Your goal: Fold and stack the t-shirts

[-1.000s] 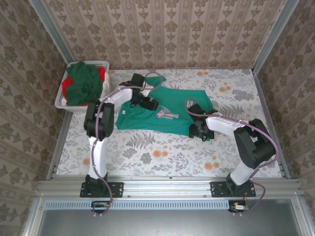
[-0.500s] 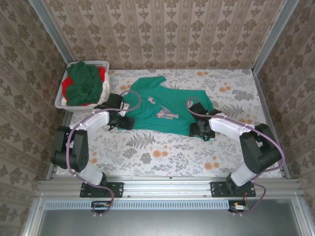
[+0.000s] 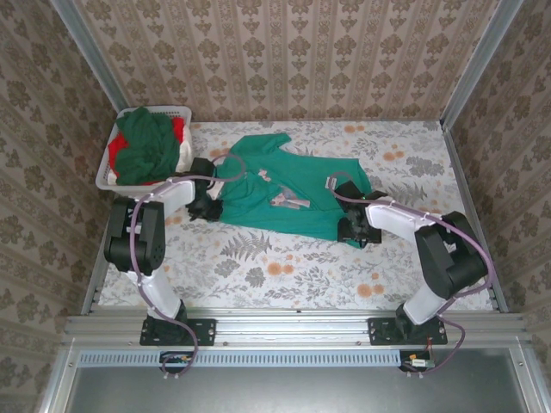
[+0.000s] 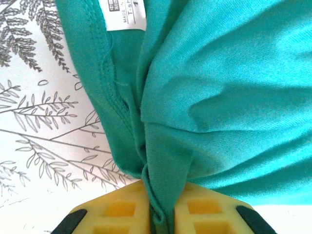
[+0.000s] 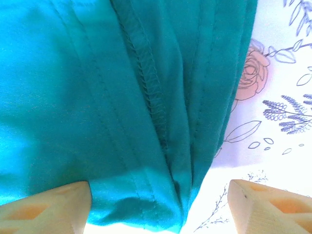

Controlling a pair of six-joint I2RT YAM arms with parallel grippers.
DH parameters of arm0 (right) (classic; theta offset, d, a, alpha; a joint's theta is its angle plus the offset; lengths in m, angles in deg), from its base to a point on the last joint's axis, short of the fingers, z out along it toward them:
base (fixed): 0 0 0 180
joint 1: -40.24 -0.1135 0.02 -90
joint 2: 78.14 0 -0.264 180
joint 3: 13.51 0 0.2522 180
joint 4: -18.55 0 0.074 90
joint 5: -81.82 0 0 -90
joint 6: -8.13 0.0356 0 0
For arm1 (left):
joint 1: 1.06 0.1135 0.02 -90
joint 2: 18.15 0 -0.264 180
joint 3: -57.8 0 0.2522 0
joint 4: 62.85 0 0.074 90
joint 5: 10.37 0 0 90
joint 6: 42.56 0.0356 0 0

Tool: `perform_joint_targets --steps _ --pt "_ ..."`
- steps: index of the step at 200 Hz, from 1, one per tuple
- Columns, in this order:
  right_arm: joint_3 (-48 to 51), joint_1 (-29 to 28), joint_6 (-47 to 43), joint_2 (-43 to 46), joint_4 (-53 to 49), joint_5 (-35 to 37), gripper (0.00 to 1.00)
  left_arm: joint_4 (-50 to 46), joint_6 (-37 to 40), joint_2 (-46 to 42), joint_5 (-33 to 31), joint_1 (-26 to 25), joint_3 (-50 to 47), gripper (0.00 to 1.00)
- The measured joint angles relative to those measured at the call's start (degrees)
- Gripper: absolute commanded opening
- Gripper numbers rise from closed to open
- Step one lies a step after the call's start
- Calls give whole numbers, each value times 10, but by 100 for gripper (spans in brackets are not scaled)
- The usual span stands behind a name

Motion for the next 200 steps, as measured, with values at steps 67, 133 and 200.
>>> perform_joint_targets --steps 67,133,200 --pt "-9 -1 0 -10 -31 34 71 -99 -1 -46 14 0 65 16" --pt "-22 8 0 -19 -102 108 71 -132 -22 -65 -4 0 30 31" --pt "-36 11 -34 39 -132 109 77 -151 -46 -30 -68 0 17 63"
